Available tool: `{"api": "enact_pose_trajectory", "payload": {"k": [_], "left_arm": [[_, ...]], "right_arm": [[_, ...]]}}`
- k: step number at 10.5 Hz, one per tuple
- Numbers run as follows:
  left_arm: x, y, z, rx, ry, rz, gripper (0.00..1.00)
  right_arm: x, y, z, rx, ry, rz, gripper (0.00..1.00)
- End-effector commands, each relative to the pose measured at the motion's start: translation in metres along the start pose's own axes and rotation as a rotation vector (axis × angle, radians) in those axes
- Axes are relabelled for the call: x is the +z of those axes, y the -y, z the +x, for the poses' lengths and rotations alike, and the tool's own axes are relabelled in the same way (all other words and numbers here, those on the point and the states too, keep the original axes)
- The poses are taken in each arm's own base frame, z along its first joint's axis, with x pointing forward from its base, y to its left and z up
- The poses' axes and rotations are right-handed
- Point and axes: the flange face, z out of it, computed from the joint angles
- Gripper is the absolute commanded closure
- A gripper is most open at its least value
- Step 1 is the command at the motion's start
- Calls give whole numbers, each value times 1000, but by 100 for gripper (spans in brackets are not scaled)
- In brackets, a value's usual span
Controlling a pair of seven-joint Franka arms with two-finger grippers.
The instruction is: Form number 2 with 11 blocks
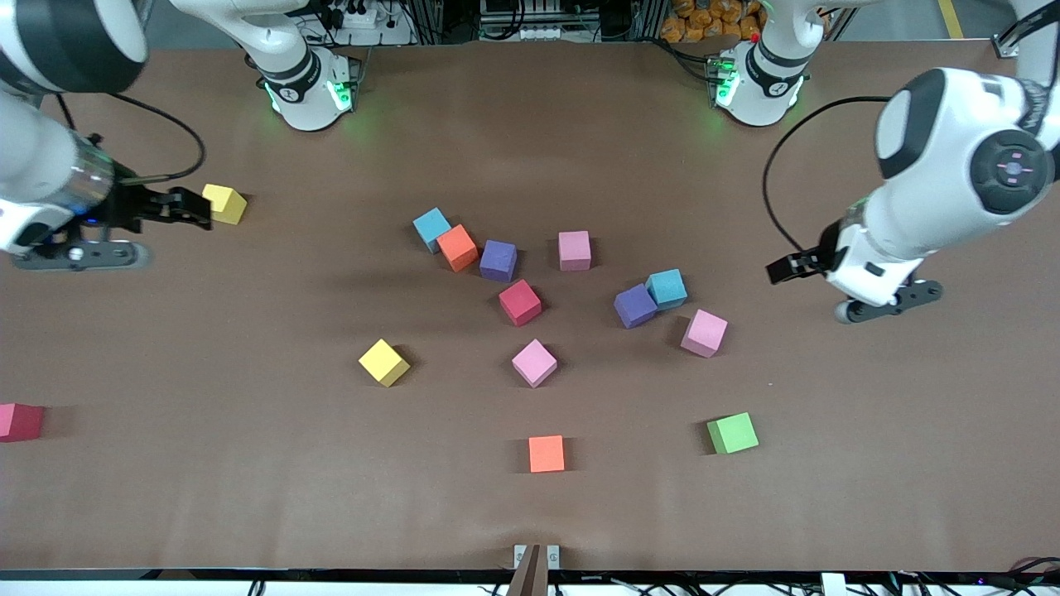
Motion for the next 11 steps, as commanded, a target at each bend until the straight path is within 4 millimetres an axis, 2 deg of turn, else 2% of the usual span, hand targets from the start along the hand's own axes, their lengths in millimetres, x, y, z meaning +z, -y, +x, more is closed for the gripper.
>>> {"api": "enact_pose_trajectory", "payload": {"k": [1,3,4,6,8,9,11], "left_arm": [[22,-39,-34,-82,-27,-41,0],[43,-77,-60,-155,-23,-47,0],[49,-92,-72,-196,-17,-41,0],[74,-128,-103,-254,-23,-52,0],[110,-153,-128,-273,-55,-66,0],[135,-165,-132,-284,-72,-36,0],[166,-185,-145,-276,-98,-15,0]], "right_arm": [[30,34,19,-48,42,36,0],[56,77,25,-115,21,24,0],[69,90,24,-138,26,18,0],[98,137,15,-214,9,11,0],[136,167,7,-262,-24,19,0],[150,181,3,-286,-31,20,0],[176,209,-10,-332,-47,26,0]]}}
